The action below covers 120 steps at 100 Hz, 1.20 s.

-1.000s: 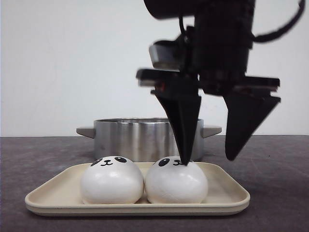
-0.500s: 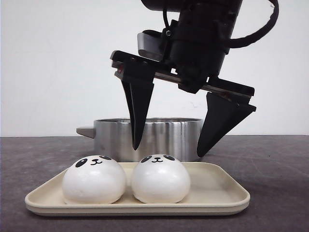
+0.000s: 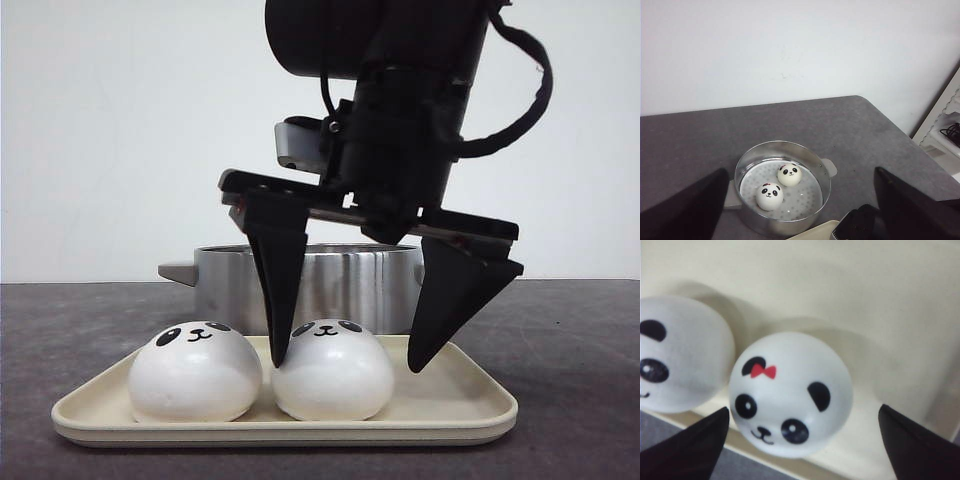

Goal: Steam buns
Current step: 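Lower the right gripper over the front bun nearest it, then close the right gripper on the bun and lift it, then carry the bun into the steel pot and open the right gripper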

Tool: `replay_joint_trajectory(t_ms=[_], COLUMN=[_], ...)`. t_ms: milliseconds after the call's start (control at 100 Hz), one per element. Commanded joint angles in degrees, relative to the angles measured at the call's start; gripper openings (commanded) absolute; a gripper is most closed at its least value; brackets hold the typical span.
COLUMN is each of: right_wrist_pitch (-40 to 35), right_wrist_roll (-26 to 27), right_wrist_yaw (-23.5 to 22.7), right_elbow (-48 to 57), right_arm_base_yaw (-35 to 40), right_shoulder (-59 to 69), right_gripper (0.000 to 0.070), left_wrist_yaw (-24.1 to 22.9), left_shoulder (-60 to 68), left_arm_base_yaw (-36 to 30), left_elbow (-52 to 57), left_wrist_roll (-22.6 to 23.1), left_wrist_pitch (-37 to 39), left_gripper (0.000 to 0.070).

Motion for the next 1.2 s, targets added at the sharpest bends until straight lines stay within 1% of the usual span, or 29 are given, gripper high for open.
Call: replay_joint_trajectory(t_ms=[0,80,170,290,340,380,490,640,730,900,1090,1190], right_wrist_pitch=[0.3,0.3,0.5,0.7,0.6,0.6,0.7,0.7,0.7,-0.1,-0.2,-0.4], right_wrist_roll=[1.4,1.4,1.4,1.4,1.4,1.4,1.4,1.1,1.1,-1.3,-3.1,-5.3], right_wrist_yaw=[0.1,0.1,0.1,0.1,0.2,0.2,0.3,1.6,1.6,1.7,4.7,4.7], right_elbow=[0.9,0.9,0.9,0.9,0.9,0.9,0.9,0.9,1.0,3.1,9.8,15.6], right_arm_base_yaw=[0.6,0.6,0.6,0.5,0.5,0.4,0.4,0.4,0.4,1.1,1.8,1.7], right_shoulder=[1.9,2.5,2.6,2.6,2.6,2.6,2.6,2.6,2.4,-1.7,-7.4,-8.1], right_gripper=[0.0536,0.0474,0.0435,0.0363,0.0318,0.0254,0.0,0.0,0.0001,0.0001,0.0001,0.0001], left_wrist_yaw=[-0.1,-0.1,-0.1,-0.1,-0.1,-0.1,-0.1,-0.1,-0.1,-0.1,-0.1,-0.1], left_shoulder=[0.5,0.5,0.5,0.5,0.5,0.5,0.5,0.5,0.5,0.5,0.5,0.5], left_arm_base_yaw=[-0.3,-0.3,-0.3,-0.3,-0.3,-0.3,-0.3,-0.3,-0.3,-0.8,-1.0,-1.0], left_elbow=[1.3,1.3,1.3,1.3,1.3,1.3,1.3,1.3,1.3,1.3,1.3,1.3], left_wrist_roll=[0.5,0.5,0.5,0.5,0.5,0.5,0.5,0.5,0.5,0.5,0.5,0.5], left_wrist_pitch=[0.3,0.2,0.0,-0.1,-0.1,-0.1,-0.1,-0.1,-0.1,-0.1,-0.1,0.1], left_gripper=[0.0556,0.0556,0.0556,0.0556,0.0556,0.0556,0.0556,0.0556,0.0556,0.0556,0.0556,0.0555])
